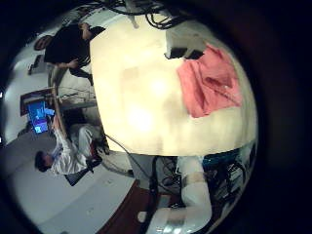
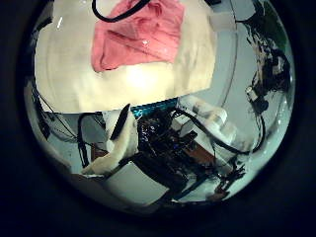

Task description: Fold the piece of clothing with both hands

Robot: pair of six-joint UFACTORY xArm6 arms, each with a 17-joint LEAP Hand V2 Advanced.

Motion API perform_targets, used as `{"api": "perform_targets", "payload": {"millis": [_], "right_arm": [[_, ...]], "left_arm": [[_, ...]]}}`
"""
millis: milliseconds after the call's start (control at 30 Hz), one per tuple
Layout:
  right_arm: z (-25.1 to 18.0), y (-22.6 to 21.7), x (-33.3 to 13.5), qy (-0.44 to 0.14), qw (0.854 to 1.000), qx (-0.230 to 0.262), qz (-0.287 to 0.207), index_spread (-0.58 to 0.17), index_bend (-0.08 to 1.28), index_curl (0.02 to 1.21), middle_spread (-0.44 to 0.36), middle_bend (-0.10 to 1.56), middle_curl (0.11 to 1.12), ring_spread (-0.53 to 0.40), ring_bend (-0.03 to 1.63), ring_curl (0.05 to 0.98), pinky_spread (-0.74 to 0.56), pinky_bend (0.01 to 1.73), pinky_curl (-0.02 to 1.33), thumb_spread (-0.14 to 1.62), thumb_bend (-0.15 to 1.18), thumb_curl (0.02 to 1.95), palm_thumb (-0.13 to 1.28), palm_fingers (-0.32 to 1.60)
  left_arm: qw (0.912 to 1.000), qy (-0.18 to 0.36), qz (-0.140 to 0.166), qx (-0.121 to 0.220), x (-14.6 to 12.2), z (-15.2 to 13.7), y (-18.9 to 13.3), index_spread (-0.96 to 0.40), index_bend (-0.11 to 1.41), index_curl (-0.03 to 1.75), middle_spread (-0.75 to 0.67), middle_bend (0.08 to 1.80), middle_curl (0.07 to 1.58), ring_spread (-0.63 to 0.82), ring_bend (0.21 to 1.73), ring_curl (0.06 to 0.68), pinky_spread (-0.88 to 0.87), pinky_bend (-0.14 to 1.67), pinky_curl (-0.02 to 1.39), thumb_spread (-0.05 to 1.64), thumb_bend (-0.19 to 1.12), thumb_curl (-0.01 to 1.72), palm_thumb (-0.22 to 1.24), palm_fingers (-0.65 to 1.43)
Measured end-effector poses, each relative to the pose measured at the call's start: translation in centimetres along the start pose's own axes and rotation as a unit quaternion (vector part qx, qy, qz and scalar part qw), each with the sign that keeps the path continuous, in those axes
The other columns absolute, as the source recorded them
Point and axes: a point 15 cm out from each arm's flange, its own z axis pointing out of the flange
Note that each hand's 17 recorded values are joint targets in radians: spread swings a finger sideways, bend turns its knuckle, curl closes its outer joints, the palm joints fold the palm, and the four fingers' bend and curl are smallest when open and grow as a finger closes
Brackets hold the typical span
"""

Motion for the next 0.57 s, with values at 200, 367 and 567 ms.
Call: {"api": "perform_targets", "payload": {"millis": [200,367,567], "right_arm": [[0.5,0.5,1.3,0.011,1.0,-0.007,0.028,-0.393,0.19,0.34,0.079,0.18,0.31,0.254,0.32,0.221,0.43,0.38,0.3,1.23,-0.02,0.33,0.65,0.06],[0.5,0.1,-0.4,0.014,1.0,-0.01,0.012,-0.392,0.19,0.34,0.082,0.18,0.3,0.261,0.29,0.221,0.42,0.36,0.3,1.23,-0.02,0.31,0.65,0.07],[0.4,0.3,-0.7,0.012,1.0,-0.008,0.013,-0.387,0.18,0.33,0.083,0.18,0.3,0.264,0.26,0.222,0.42,0.35,0.3,1.23,-0.02,0.3,0.64,0.08]], "left_arm": [[0.9997,0.021,-0.013,0.007,1.0,0.2,-0.1,0.17,0.15,0.25,0.29,0.25,0.35,0.42,0.65,0.205,0.29,0.48,0.31,1.1,-0.02,0.32,0.51,0.05],[0.9964,0.066,-0.046,0.026,0.2,-0.2,-0.4,0.16,0.15,0.25,0.29,0.26,0.35,0.41,0.65,0.204,0.29,0.48,0.31,1.1,-0.02,0.32,0.52,0.06],[0.9922,0.097,-0.07,0.036,-0.4,-0.5,-0.3,0.15,0.14,0.25,0.24,0.3,0.36,0.39,0.64,0.201,0.28,0.47,0.3,1.09,-0.02,0.33,0.55,0.08]]}}
